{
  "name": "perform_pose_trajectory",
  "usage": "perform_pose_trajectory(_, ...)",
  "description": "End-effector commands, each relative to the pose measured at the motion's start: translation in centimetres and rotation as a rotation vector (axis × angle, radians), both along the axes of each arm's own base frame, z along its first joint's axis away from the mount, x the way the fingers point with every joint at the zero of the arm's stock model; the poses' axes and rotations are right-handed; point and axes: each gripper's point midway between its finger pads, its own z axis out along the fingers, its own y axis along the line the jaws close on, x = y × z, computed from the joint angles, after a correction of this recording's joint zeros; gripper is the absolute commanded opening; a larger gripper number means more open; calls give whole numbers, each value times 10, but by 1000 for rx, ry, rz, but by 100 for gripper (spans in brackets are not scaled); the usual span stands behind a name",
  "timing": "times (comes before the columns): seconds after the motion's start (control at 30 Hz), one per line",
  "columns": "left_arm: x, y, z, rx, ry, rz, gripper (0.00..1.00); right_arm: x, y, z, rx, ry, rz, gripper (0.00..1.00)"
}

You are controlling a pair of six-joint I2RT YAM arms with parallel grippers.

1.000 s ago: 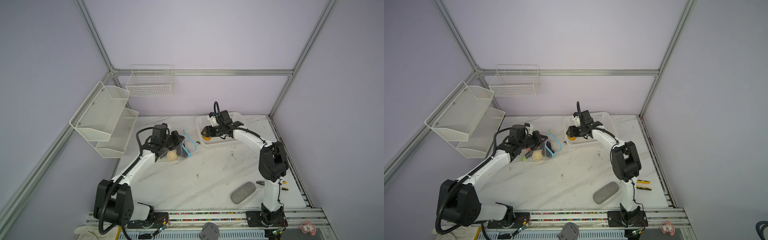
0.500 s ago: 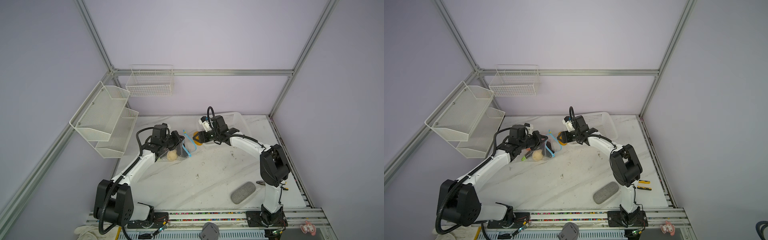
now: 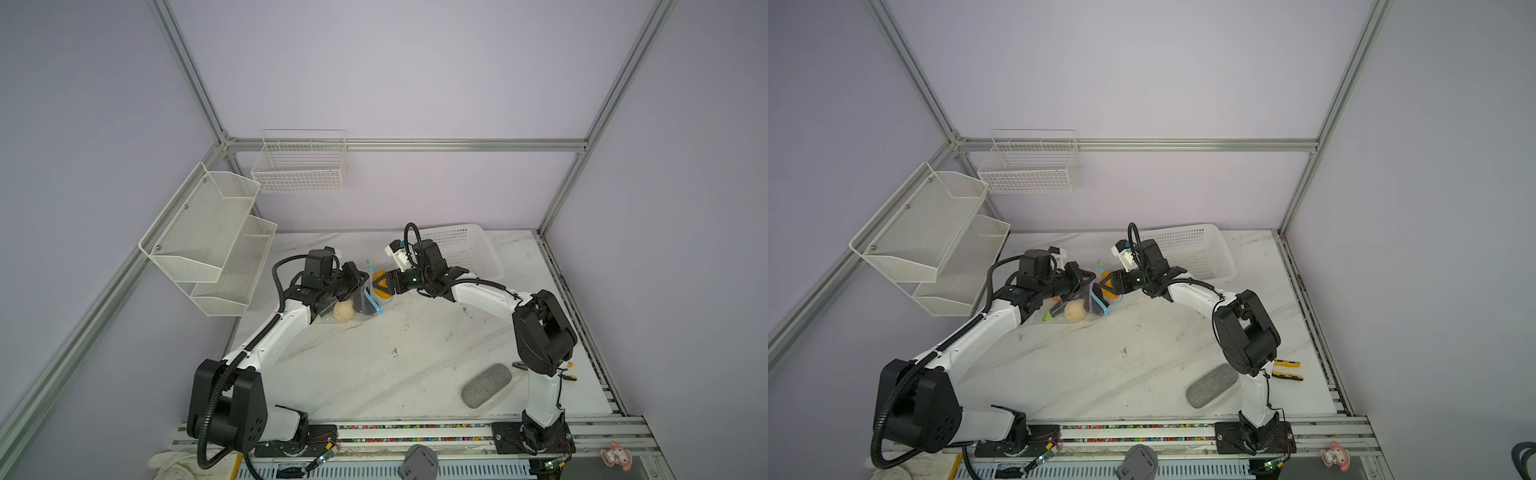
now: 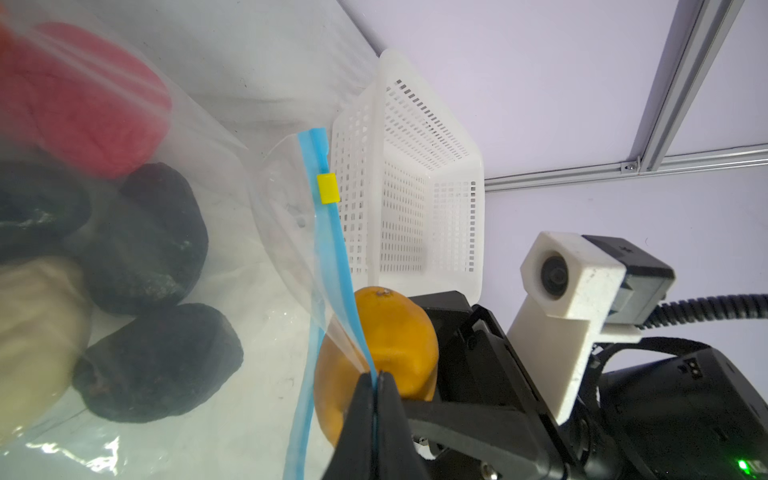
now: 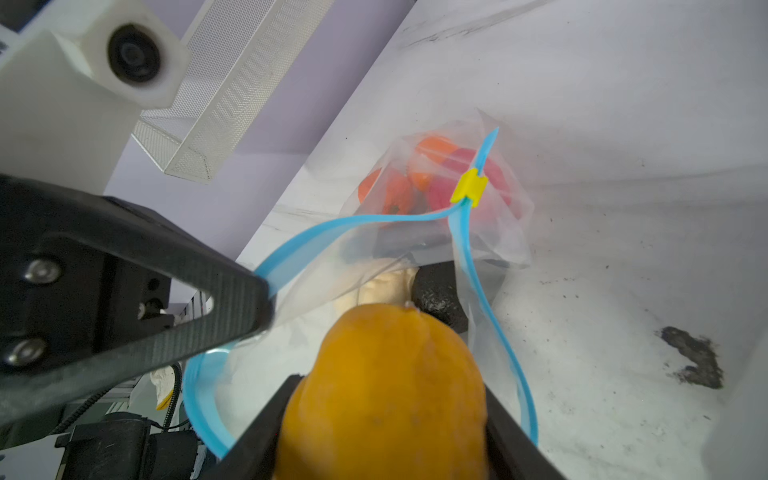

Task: Place the food in the zip-top bag and seal the zipper
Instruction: 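Carry the orange dough ball to the bag mouth held by the left gripper, then lower the orange dough ball into the bag and open the right gripper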

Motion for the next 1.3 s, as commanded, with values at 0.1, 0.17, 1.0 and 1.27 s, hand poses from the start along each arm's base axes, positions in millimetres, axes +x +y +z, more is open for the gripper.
perform_pose_trajectory(0.1, 5, -4, 50, -22, -128, -17, 0, -2, 14, 0, 31, -12, 35, 59)
perform_pose_trajectory(0.17, 5, -5, 50, -23, -127, -18, 0, -2, 16, -2, 30, -9, 39, 59)
perform_pose_trajectory(1.0, 3, -5, 51, -23, -131, -20, 0, -4, 31, -17, 24, 9, 70, 62)
perform_pose_trajectory(1.27, 3, -4, 52, -23, -132, -19, 0, -5, 37, -19, 43, 21, 82, 62)
